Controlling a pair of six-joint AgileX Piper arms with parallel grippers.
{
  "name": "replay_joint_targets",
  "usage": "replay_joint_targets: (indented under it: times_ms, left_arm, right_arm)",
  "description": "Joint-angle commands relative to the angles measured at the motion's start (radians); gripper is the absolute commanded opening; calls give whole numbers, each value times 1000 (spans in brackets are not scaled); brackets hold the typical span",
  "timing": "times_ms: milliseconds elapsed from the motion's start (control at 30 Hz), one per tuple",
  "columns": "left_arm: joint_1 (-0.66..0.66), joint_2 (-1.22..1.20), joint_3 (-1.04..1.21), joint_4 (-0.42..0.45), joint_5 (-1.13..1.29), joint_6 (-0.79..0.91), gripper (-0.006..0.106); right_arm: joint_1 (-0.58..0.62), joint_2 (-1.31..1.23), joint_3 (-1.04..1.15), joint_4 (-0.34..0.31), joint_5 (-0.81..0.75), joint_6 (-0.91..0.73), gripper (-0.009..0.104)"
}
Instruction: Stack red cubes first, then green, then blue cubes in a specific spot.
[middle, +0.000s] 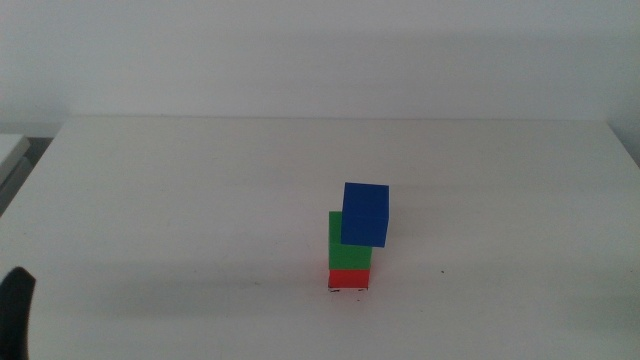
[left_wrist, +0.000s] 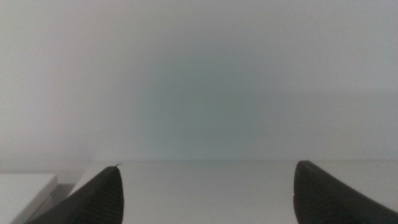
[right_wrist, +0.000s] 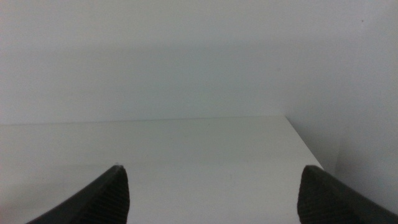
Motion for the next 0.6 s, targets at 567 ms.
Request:
replay_joint_targets:
  times_ms: [567]
  left_arm:
    - [1,-5,1,23,100,-11,94]
  right_arm:
    - [-4,-5,3,-8,-6,-5,93]
